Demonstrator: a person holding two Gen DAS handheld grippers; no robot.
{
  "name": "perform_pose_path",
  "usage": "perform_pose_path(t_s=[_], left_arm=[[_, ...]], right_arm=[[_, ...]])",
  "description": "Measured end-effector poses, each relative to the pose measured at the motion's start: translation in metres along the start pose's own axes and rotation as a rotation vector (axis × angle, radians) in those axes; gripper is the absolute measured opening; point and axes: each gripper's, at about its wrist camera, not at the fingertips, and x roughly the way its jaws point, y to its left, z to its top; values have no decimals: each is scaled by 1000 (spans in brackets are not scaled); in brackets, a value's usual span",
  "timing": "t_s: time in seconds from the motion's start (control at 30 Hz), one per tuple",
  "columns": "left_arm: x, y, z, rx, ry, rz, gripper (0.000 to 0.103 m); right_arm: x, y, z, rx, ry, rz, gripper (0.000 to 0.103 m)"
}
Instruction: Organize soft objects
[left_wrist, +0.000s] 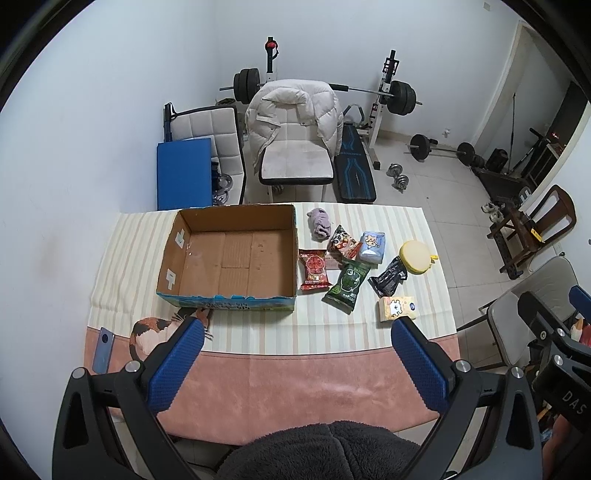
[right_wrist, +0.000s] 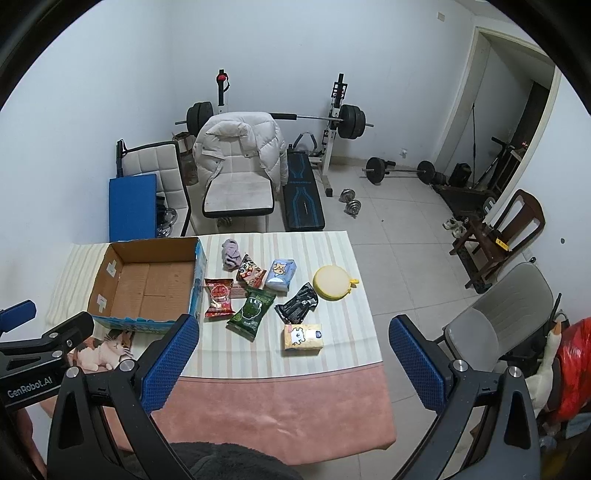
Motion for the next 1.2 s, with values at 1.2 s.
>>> perform_pose_path(t_s=[1.2], left_arm=[[-15,-1,0,-3,-32,-17,103]], right_arm=[[-12,1,4,3,-23,16,103]])
